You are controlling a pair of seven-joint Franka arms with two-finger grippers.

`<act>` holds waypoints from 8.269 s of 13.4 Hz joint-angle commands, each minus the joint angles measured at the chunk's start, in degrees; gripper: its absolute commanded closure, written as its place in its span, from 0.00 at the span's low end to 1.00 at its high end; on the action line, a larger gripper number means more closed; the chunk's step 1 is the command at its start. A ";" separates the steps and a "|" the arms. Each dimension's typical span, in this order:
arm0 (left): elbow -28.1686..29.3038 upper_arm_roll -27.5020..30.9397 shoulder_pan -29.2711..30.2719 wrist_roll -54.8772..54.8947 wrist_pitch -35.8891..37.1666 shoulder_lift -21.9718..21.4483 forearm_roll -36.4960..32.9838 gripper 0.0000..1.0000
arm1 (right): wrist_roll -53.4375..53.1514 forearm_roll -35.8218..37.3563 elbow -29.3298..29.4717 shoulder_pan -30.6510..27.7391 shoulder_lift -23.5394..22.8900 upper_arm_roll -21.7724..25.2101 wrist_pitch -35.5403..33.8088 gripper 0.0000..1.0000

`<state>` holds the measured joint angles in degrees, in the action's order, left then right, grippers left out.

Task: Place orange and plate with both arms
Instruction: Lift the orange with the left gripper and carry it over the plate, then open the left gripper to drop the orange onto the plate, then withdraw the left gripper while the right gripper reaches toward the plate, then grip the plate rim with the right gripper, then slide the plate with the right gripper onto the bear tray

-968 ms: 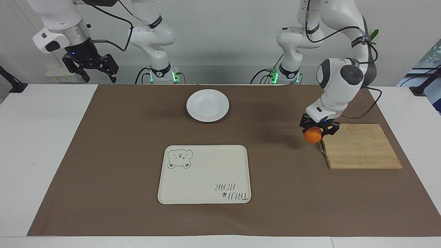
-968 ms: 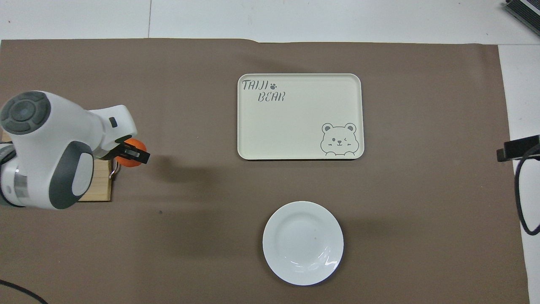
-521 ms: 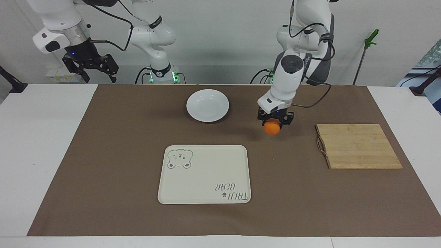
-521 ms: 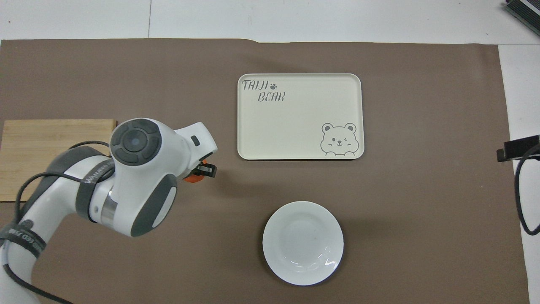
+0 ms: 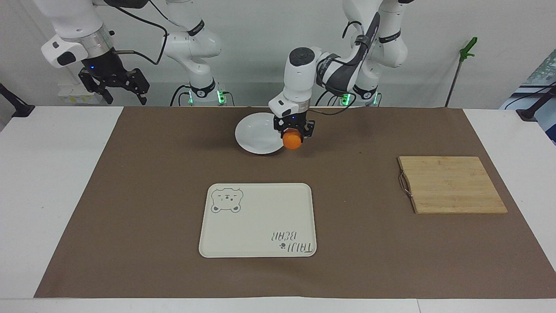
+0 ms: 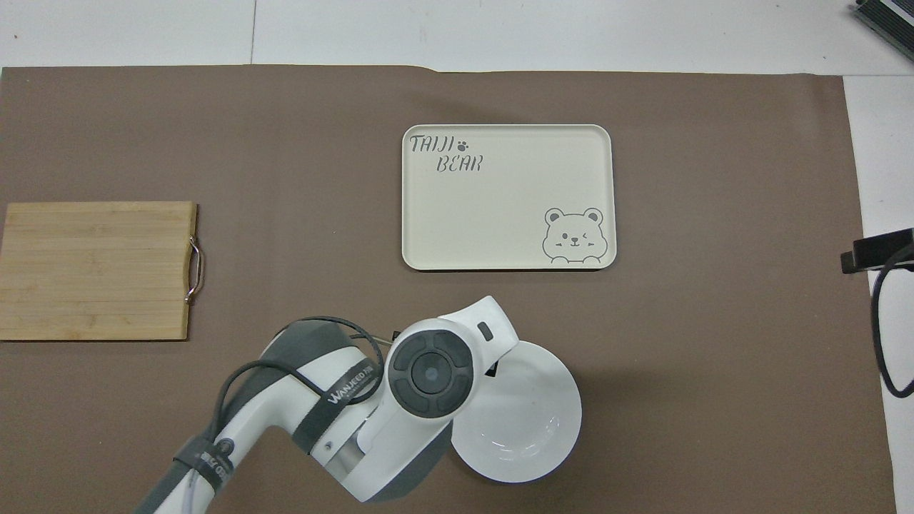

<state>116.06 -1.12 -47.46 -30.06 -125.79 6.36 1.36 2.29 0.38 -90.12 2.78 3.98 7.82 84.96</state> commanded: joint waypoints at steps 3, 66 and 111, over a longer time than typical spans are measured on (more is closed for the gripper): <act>0.92 1.21 -5.98 -1.93 -6.04 2.16 6.37 1.00 | -0.27 -0.56 -1.72 -0.49 1.47 -0.26 0.47 0.00; -34.68 2.35 38.67 39.38 41.86 -1.53 -1.27 0.00 | 53.61 -66.03 -67.46 5.39 4.73 -0.35 31.93 0.00; -22.55 2.27 38.75 35.07 35.61 -9.18 -1.54 0.00 | 44.39 -73.95 -66.06 12.60 5.34 -0.09 31.23 1.00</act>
<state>91.92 1.59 -9.08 5.30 -89.80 -1.60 0.59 48.50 -72.85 -156.77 16.11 8.30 7.69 117.92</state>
